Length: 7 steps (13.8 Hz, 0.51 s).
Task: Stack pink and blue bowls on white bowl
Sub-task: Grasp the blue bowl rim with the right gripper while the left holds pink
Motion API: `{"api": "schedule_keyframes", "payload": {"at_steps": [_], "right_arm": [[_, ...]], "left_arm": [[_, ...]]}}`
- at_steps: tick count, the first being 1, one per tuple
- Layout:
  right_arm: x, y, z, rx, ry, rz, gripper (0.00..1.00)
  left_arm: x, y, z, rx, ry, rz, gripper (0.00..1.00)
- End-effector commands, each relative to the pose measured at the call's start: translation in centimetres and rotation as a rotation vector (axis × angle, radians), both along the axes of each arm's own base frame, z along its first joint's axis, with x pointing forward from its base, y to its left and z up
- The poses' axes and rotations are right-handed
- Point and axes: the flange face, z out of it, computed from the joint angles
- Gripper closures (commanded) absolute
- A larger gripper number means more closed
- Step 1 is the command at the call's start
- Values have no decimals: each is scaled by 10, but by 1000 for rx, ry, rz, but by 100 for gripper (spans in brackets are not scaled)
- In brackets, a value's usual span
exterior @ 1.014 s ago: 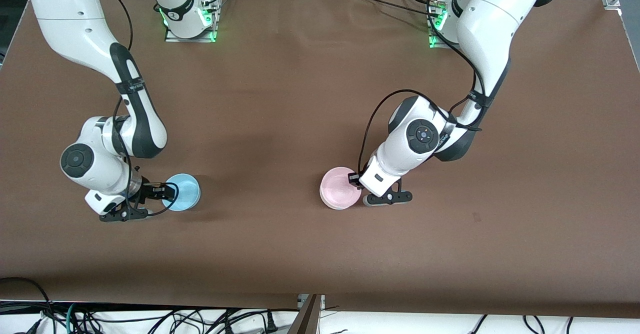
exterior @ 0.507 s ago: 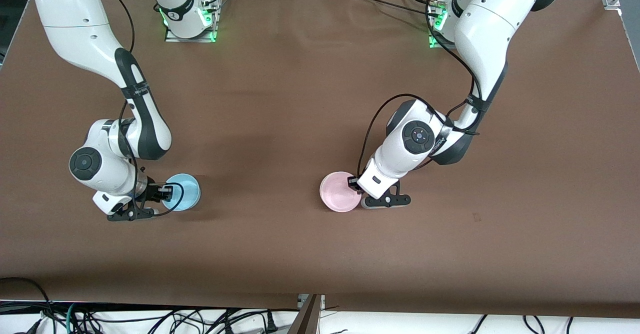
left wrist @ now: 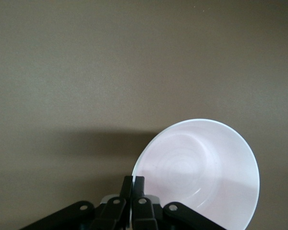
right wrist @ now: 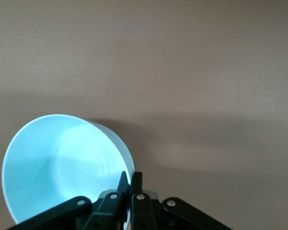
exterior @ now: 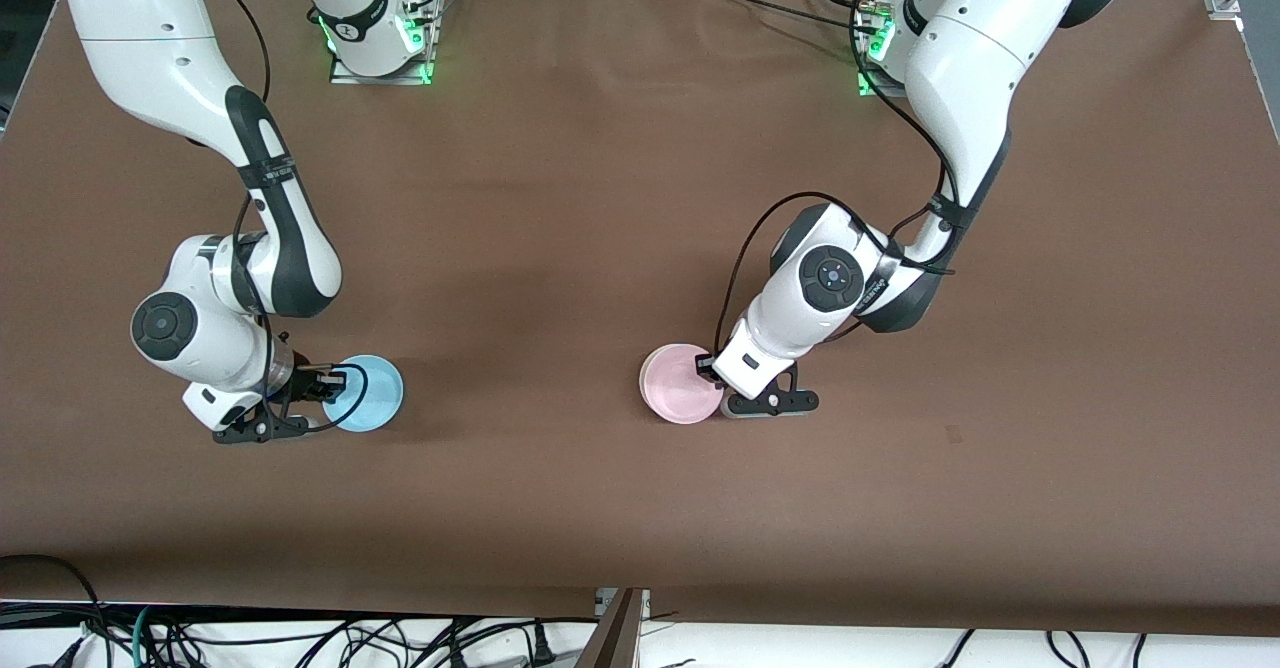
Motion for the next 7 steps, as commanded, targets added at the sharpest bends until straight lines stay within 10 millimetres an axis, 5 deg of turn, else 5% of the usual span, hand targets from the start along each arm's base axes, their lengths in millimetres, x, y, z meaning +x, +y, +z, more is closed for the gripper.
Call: {"api": "schedule_keyframes", "payload": {"at_steps": [1,7], "right_arm": [[5,7,39,22,16,18,100],[-3,26,125,77,58,24,100]], "left_arm": [[3,-6,-5,11,-24,0,100],[2,-10,-1,-1,-26,32,100]]}}
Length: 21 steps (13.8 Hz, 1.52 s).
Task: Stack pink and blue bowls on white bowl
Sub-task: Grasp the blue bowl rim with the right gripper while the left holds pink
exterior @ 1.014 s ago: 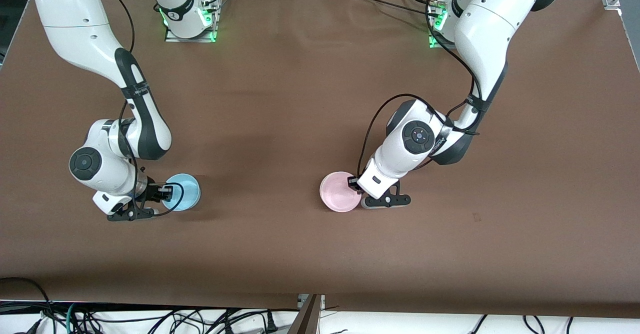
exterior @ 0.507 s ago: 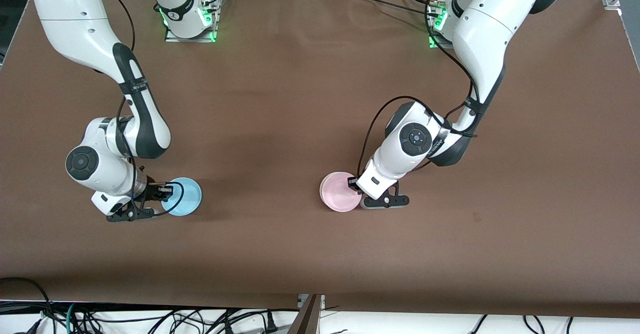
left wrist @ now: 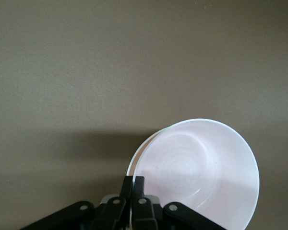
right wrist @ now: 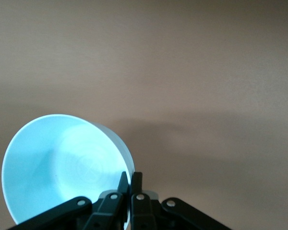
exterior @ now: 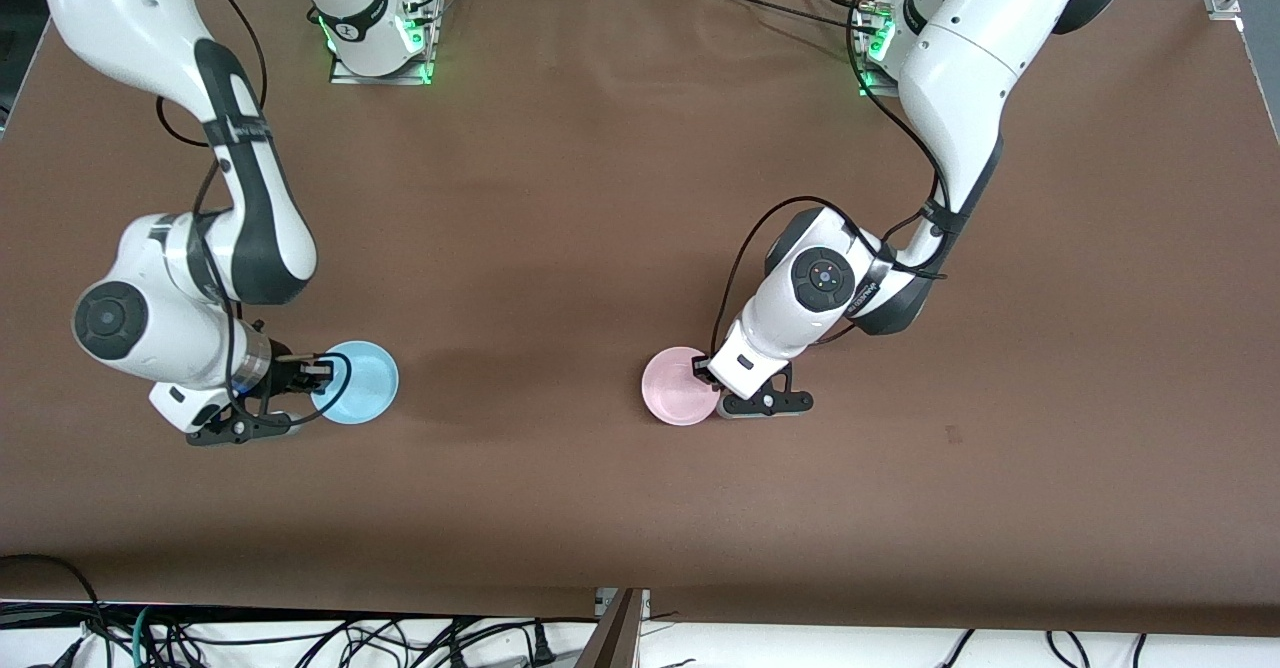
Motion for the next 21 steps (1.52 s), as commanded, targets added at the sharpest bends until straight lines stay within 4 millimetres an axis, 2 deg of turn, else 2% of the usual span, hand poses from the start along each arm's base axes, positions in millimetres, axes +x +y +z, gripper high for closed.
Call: {"api": "schedule_keyframes", "payload": {"at_steps": [1,3,5,10,15,16,17,18,20,21], "right_arm": [[-6,7,45,47,29,6,100],[-5,8,71,48,51,-2,100],[-6,16,82,50,68,-8,100],[-11,54,84,46,70,-51,100],[-15,82,84,44,69,-81,100],[-16,87,84,44,69,-90,100],[-17,94,84,44,68,-100,100],[-19,103,83,42,69,-107,100],[-22,115,82,40,70,-123,100],[-22,120,81,42,70,-125,100]], "left_arm": [[4,-6,8,7,-26,16,100],[2,-6,6,11,-24,10,100],[1,-6,3,15,-20,3,100],[0,-5,-4,31,-22,-9,100],[0,-4,-10,34,-13,-1,100],[0,-4,-10,32,-13,1,90],[0,-4,-10,34,-15,-2,70],[1,-2,-10,36,-17,-7,1],[5,3,2,27,-21,16,0],[6,7,16,27,-21,23,0]]}}
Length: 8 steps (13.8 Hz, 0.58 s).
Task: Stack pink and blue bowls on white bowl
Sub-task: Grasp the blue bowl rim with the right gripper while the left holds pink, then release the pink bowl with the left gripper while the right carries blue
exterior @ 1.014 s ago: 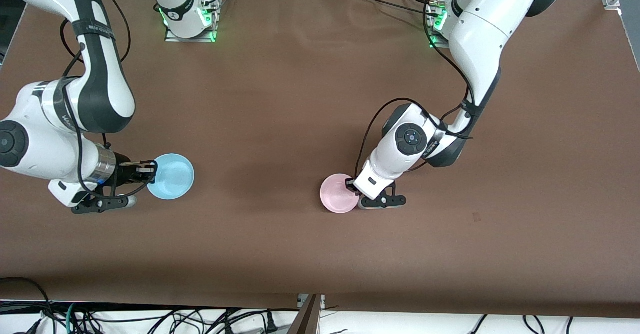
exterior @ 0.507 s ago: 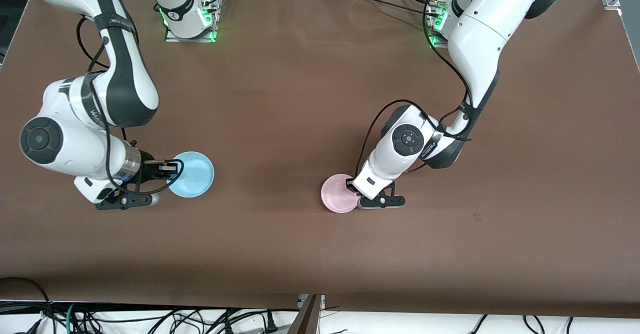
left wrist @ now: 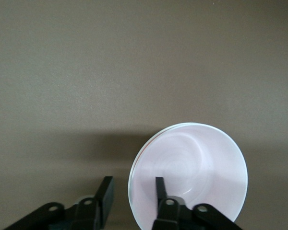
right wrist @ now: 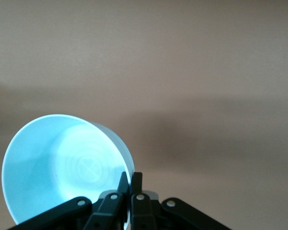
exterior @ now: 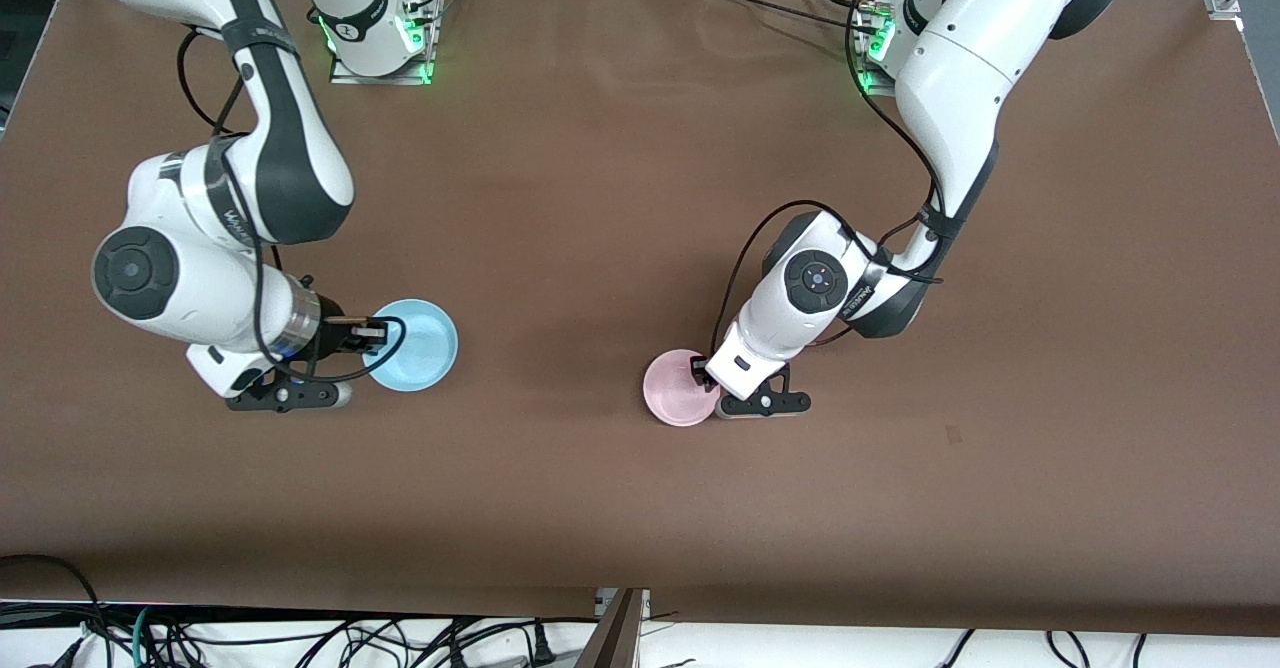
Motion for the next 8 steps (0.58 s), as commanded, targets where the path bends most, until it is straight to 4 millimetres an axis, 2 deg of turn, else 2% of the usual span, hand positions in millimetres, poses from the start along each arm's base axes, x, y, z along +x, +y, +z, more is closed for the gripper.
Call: {"api": "schedule_keyframes", "payload": {"at_steps": [1,3,5,6,8], "right_arm": [[0,15,2,13,-5,-29,100],[-3,30,0,27,5,-54,100],[-5,49,-5,35,-14,-75,100],[-6,65,-8,37,-25,-93,100],[-10,113,-25,53,-70,-145,100]], "left_arm": [[6,15,37,19,22,36,0],[13,53,82,69,63,70,0],[18,109,128,141,114,112,0],[18,138,154,173,127,105,0],[14,198,201,226,154,3,0]]}}
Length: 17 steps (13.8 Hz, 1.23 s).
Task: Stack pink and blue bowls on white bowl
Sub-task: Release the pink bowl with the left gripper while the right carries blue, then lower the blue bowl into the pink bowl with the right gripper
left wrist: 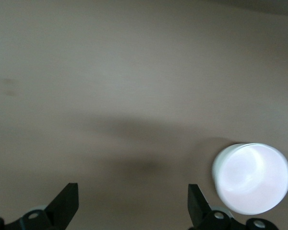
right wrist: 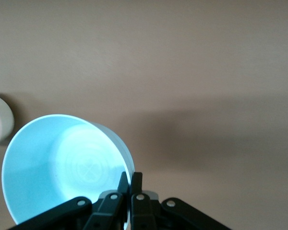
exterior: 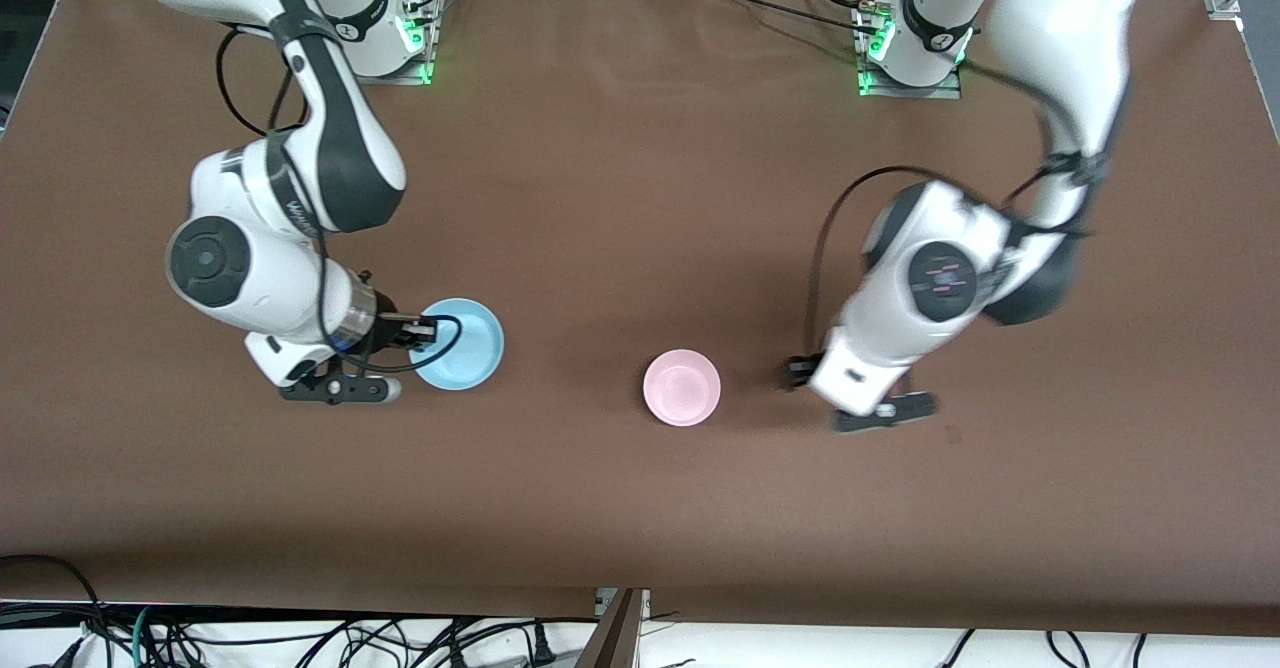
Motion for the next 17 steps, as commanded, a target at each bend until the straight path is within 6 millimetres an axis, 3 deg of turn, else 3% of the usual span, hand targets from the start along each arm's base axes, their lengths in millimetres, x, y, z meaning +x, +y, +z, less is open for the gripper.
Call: {"api": "schedule_keyframes", "payload": {"at_steps": [1,5,7,11,17], "right_arm": [[-3,72,-22,32,-58,-92,100],[-15,178,-63,86,-105,-220,100],[-20,213,-80,110,-125,-274,100],[-21,250,-106,200,-200,-337,100],[-28,258,-125,187,-202,-315,100]], "left_arm": [[-17,74,64,49,49,-123,0],[-40,177,137,-3,74,-122,0],[-54,207,164,9,71,-92,0],[-77,218,198,11,78,-81,0],[-78,218,198,-3,80,-77,0]]}}
